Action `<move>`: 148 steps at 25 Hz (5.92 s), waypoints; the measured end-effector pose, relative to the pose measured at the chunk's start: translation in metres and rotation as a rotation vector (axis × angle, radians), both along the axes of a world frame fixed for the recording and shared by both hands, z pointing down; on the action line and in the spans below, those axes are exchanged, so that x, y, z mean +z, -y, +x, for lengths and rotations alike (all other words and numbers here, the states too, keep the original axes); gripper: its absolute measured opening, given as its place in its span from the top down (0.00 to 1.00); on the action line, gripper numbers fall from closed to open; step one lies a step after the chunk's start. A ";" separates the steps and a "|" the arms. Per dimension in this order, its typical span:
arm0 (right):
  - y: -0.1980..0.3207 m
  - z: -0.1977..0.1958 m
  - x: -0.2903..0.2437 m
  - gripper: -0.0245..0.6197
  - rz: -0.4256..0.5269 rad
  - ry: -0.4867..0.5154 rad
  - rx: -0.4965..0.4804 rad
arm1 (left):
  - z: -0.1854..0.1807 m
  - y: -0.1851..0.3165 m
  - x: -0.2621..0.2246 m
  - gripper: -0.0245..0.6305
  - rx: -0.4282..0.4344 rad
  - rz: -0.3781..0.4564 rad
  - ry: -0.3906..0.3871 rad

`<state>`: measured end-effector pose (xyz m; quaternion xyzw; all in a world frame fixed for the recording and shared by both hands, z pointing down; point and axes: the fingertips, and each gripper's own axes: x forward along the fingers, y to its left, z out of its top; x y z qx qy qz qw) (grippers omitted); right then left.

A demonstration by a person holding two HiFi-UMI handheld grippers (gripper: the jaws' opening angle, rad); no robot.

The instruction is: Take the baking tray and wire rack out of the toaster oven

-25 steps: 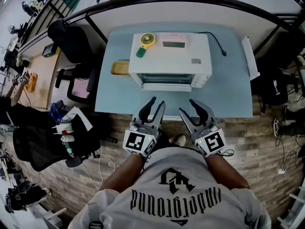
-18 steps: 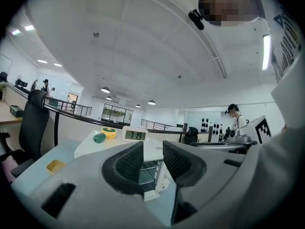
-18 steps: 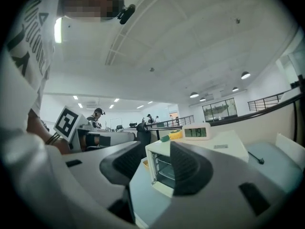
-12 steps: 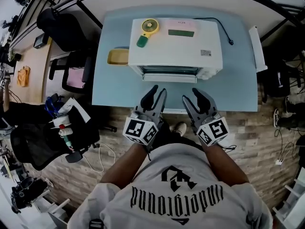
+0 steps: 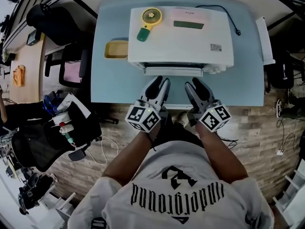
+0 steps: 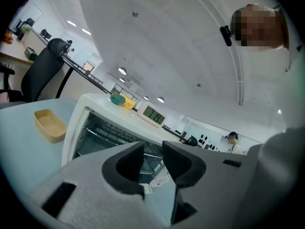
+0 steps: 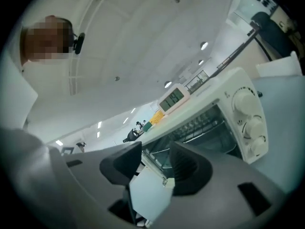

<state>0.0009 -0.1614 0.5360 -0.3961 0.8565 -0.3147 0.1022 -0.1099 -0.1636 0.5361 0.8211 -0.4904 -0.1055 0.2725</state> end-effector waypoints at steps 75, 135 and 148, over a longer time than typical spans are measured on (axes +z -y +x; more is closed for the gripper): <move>0.065 0.002 0.073 0.94 -0.301 0.504 0.157 | -0.025 0.060 0.082 0.93 -0.163 -0.236 -0.606; -0.147 0.024 0.028 0.92 -0.285 0.377 -0.050 | 0.009 -0.153 0.043 0.93 -0.085 -0.251 -0.627; -0.177 0.023 0.011 0.91 -0.196 0.378 0.169 | 0.010 -0.154 0.031 0.93 0.180 -0.265 -0.545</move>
